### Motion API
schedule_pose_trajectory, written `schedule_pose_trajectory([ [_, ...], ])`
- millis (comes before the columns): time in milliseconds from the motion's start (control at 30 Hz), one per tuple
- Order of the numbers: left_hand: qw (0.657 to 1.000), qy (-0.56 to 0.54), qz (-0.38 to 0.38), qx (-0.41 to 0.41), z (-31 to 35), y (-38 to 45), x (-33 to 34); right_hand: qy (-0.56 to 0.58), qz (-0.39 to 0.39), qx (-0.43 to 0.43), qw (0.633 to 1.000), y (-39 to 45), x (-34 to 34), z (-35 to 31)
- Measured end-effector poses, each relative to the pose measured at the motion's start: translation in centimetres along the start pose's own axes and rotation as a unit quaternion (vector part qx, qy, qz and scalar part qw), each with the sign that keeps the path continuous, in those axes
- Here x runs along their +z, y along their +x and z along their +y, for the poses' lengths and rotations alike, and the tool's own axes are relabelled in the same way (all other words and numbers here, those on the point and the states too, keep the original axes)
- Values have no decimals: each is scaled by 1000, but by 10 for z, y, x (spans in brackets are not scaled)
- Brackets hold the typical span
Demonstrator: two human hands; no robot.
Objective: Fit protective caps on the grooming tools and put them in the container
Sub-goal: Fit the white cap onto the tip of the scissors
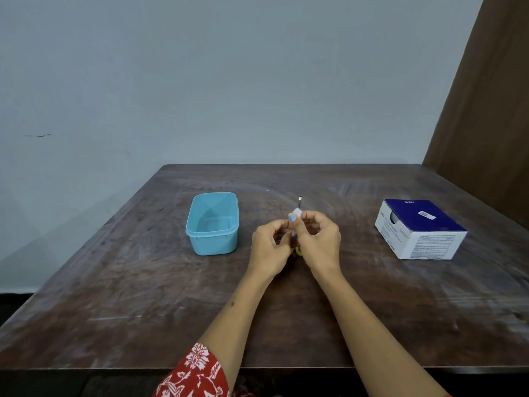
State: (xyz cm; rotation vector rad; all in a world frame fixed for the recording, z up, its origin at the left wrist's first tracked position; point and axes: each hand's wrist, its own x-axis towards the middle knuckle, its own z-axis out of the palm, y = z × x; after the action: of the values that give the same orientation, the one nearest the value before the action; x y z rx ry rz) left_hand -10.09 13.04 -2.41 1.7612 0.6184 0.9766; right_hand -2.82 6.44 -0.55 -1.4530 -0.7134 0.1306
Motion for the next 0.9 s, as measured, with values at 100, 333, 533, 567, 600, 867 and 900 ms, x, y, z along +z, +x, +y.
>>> schedule_pose_trajectory([
  [100, 1000, -8, 15, 0, 1, 2, -1, -13, -8, -8, 1000, -1, 1, -1],
  [333, 1000, 0, 21, 14, 3, -1, 1, 25, 53, -31, 998, -1, 1, -5],
  [533, 999, -4, 32, 21, 5, 0, -2, -9, 1, -29, 1000, -3, 3, -1],
  [567, 999, -4, 30, 20, 5, 1, -3, -8, 7, -33, 999, -3, 3, -2],
  [600, 1000, -4, 26, 17, 6, 0, -3, -5, 19, -41, 999, -2, 2, -2],
  [867, 1000, 5, 26, 17, 9, -1, -4, -8, 10, -45, 999, -2, 2, -2],
  [900, 999, 8, 31, 18, 10, -1, -5, -14, -1, -42, 999, -2, 3, -2],
])
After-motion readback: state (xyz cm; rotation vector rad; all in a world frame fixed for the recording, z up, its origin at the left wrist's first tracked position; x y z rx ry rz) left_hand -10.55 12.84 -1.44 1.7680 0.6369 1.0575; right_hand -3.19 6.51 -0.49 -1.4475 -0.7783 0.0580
